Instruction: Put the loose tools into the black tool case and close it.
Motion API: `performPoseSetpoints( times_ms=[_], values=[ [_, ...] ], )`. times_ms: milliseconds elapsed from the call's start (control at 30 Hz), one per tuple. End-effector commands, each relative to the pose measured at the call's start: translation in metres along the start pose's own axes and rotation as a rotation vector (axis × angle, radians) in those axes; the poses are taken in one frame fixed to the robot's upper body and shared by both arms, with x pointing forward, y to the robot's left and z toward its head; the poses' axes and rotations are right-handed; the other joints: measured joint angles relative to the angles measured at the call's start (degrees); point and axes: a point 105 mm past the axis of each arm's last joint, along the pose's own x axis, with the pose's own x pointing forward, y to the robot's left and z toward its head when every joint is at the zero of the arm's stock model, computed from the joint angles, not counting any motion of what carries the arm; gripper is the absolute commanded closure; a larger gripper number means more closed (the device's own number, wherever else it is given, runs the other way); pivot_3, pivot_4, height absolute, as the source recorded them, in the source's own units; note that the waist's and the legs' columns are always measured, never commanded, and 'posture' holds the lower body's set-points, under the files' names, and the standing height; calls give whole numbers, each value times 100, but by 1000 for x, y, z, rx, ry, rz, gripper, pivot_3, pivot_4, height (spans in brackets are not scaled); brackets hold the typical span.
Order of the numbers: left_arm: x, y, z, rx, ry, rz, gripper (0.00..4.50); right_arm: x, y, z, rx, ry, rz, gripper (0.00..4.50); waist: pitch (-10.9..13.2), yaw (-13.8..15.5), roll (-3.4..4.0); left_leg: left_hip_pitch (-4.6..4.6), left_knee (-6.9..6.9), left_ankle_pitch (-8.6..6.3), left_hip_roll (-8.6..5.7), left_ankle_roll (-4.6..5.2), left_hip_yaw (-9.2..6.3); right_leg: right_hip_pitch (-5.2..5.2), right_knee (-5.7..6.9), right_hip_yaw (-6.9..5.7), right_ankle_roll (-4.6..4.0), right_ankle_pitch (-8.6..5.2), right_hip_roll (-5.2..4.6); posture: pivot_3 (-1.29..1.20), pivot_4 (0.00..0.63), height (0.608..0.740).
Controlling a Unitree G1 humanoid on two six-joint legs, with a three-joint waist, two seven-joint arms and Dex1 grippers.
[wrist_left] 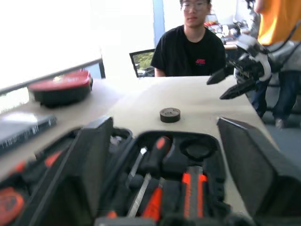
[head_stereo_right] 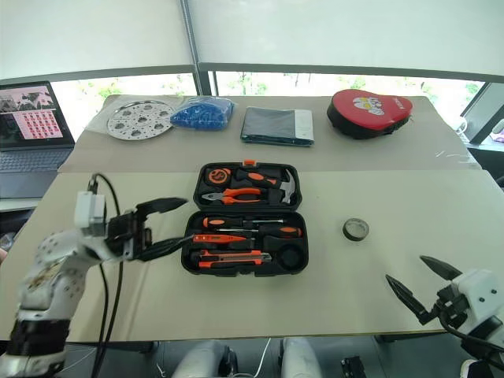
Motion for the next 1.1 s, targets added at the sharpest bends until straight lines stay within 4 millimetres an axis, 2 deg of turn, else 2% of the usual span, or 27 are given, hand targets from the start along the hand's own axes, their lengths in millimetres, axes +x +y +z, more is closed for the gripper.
performPoseSetpoints(
  times_ms=[33,100,167,233,333,400,433,467,533,633,733,767,867,900,967,1100],
  values=[
    [-19,-13,-2,22,44,-37,57,3,-3,8,-76,-5,63,0,3,7,4,0,0,-1,0,1,0,1,0,-3,-3,-2,-2,0,150,740],
    [-19,-14,-2,31,40,-56,57,19,-5,24,-100,-29,115,0,11,17,7,0,2,-4,-4,6,5,0,-1,0,-22,-14,-6,0,150,740],
    [-13,-15,-2,12,46,-91,57,44,-7,43,-113,0,210,0,17,19,10,0,15,0,-5,8,8,2,-2,3,-38,-7,-6,0,150,740],
    [-9,-17,-2,0,48,-116,57,58,-10,53,-106,30,249,0,22,15,12,0,18,10,-4,10,14,-2,-3,7,-29,-2,-8,0,150,740],
    [-1,-21,-4,2,60,-162,57,76,-13,60,-159,122,324,0,22,31,12,0,11,17,-2,4,11,-5,1,4,-55,16,3,0,150,740],
    [2,-21,-5,5,60,-174,57,82,-15,60,-156,172,338,0,22,78,12,-7,2,21,1,-4,7,-12,2,-6,-31,23,13,0,150,740],
    [8,-21,-4,20,53,-180,57,95,-16,59,-203,204,365,0,22,94,12,-8,-2,22,1,-8,1,-13,2,-13,-29,22,15,0,150,740],
    [12,-20,-4,43,50,-183,0,106,-18,56,-224,242,374,405,22,82,11,-12,-3,25,1,-14,-3,-14,2,-18,-30,20,16,0,150,740],
    [16,-20,-3,68,52,-191,0,119,-17,53,-251,288,406,733,25,68,14,-16,-1,28,-5,-22,2,-16,-2,-14,-29,21,14,0,150,740],
    [17,-18,-1,69,56,-187,0,126,-18,45,-247,338,421,1848,25,60,13,-23,0,28,-10,-22,6,-17,-14,-11,-20,18,12,0,150,740],
    [18,-21,1,75,55,-201,0,131,-20,38,-250,388,426,2733,25,70,14,-39,0,29,-11,-29,6,-25,-17,-17,-7,9,3,0,150,740],
    [19,-22,1,75,54,-208,0,132,-19,36,-250,405,437,3187,25,64,14,-49,2,29,-12,-28,6,-31,-21,-18,-6,9,1,0,150,740],
    [20,-24,1,84,51,-224,0,134,-17,40,-256,397,459,4163,25,55,14,-56,8,28,-12,-27,6,-27,-43,-21,6,18,1,0,150,740],
    [20,-25,1,85,49,-228,0,135,-16,45,-268,373,468,4384,25,53,14,-55,8,28,-11,-26,5,-23,-49,-22,9,20,1,0,150,740],
    [20,-26,2,96,43,-240,0,137,-9,65,-297,275,519,4464,25,54,14,-56,9,28,-11,-26,5,-22,-54,-22,11,22,1,0,150,740],
    [13,-29,-6,106,74,-264,0,121,36,114,-323,110,799,4464,32,40,26,-60,7,28,-10,-27,4,-26,-56,-23,12,23,3,0,150,740]
  ],
)
